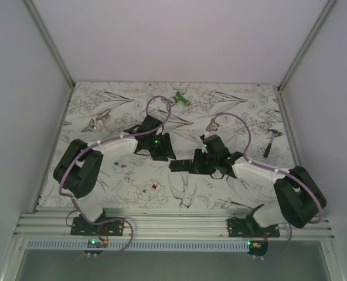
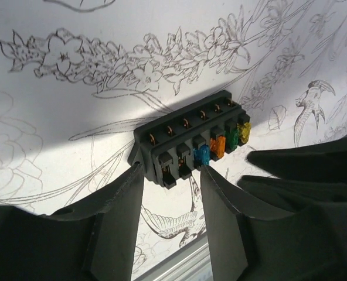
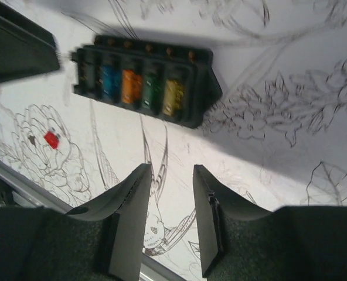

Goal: Snap on the fuse box
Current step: Adjust the fuse box base at the center of the board.

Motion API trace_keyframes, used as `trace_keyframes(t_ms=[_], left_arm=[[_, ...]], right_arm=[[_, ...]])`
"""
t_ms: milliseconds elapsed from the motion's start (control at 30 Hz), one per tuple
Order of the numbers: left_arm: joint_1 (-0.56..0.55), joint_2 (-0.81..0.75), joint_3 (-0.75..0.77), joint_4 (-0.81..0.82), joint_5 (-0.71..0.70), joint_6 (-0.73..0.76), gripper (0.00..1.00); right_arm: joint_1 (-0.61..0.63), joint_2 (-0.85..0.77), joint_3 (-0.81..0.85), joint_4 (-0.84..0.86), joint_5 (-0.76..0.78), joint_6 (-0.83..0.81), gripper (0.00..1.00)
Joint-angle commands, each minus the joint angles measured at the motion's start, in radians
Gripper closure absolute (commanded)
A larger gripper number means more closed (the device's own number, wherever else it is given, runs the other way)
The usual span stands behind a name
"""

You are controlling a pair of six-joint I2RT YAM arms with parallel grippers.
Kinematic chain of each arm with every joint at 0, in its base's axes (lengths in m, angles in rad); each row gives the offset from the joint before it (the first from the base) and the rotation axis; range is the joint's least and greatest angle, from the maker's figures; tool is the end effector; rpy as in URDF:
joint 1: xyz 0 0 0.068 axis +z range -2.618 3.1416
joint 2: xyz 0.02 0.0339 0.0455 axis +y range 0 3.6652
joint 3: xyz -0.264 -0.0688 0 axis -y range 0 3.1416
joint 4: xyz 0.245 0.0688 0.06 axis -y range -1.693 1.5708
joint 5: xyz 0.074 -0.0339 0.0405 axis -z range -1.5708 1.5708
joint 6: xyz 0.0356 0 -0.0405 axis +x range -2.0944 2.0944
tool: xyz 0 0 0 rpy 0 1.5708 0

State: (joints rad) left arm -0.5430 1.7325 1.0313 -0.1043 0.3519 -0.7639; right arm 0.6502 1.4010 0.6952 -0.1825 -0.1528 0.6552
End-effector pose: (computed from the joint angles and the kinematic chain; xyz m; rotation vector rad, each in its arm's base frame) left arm 0.3043 -0.1980 0.1844 -0.1002 2.5672 -0.9888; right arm 0.2113 0.1675 0.1757 -0.0641 2.5969 0.7180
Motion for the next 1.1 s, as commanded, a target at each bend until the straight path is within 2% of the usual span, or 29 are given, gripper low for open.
trace_keyframes(t_ms=[0, 267, 633, 833, 1067], left_arm=[[0.008, 0.023, 0.055, -0.016, 0.007, 0.076, 0.54], [0.008, 0.105, 0.098, -0.013, 0.07, 0.084, 0.57], [0.008, 0.072, -0.002, 0.058, 0.15, 0.008, 0.6], [0.016, 0.003, -0.038, 0.057, 0.068, -0.003, 0.6], [0.025, 0.003, -0.028, 0.048, 0.0, -0.029, 0.6]], right_arm=[[0.008, 0.026, -0.034, 0.088, -0.066, 0.051, 0.61], [0.004, 0.15, 0.012, 0.164, -0.027, 0.042, 0.72], [-0.018, 0.361, 0.22, 0.169, -0.044, -0.1, 0.74], [-0.036, 0.307, 0.188, 0.173, -0.056, -0.104, 0.69], [-0.053, 0.234, 0.118, 0.306, -0.153, -0.003, 0.53]])
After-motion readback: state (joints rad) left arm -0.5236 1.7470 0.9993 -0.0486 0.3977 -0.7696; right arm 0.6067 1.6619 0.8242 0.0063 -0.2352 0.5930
